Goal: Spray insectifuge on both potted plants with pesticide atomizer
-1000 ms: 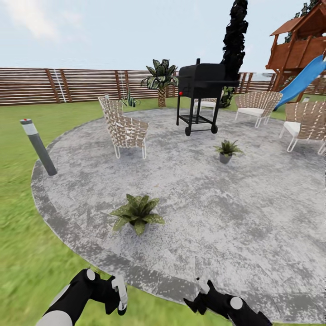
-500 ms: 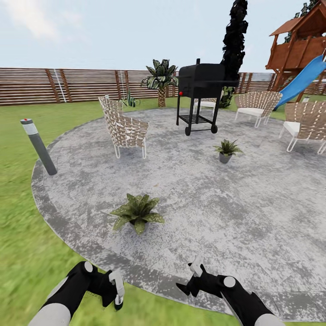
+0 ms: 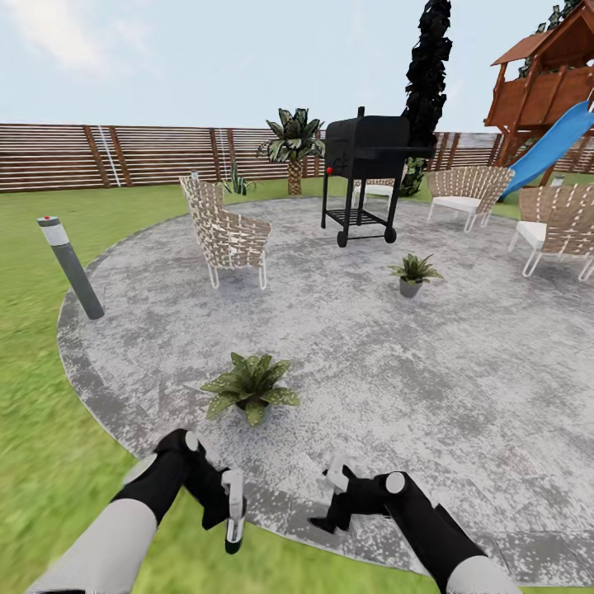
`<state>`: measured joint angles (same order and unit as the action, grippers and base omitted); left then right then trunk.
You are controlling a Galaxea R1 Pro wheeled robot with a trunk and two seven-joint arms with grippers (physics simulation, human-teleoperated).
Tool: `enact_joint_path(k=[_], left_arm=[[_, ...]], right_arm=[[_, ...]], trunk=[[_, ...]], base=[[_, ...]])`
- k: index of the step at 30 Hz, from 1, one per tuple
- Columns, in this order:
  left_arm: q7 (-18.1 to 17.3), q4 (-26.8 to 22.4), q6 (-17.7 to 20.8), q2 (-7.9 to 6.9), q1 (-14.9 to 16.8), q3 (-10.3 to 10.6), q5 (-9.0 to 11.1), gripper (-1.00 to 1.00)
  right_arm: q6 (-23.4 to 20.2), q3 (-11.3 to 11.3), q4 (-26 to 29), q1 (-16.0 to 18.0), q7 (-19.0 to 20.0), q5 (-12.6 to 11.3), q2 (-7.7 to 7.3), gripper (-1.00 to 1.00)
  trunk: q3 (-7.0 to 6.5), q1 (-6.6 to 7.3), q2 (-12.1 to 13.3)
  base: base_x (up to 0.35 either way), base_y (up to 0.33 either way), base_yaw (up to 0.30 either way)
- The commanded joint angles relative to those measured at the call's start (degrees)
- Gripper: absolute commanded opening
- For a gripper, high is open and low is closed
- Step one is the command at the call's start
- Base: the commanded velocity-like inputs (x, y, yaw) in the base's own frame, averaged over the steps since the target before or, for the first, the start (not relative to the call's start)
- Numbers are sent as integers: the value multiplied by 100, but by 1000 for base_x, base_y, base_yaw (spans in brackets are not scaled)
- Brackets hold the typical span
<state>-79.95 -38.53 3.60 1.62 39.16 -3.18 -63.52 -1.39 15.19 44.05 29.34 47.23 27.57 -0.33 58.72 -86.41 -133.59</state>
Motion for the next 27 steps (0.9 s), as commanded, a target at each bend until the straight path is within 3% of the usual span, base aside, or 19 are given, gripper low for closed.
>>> enact_joint_path(k=[1,7,11,13,14,27], left_arm=[[-133,-10,92,15,27,44,-106,-100],[-248,-109,455,222,81,212,-211,-100],[-249,-135,718,407,136,456,-306,-100],[-249,-131,790,418,157,472,-314,-100],[-253,-130,799,418,159,474,-316,-100],[-265,-111,754,397,144,477,-310,-100]], right_arm=[[-125,10,127,1,180,32,8,100],[-750,38,521,1,491,32,82,100],[-1457,582,844,1,731,37,274,100],[-1517,651,865,1,741,38,305,100],[-1523,660,867,1,742,38,310,-100],[-1539,661,956,10,744,47,314,-100]], trunk=[[6,1,-2],[6,1,-2],[6,1,-2],[6,1,-2],[6,1,-2],[6,1,-2]], base=[[0,0,0],[0,0,0],[0,0,0],[0,0,0],[0,0,0],[0,0,0]])
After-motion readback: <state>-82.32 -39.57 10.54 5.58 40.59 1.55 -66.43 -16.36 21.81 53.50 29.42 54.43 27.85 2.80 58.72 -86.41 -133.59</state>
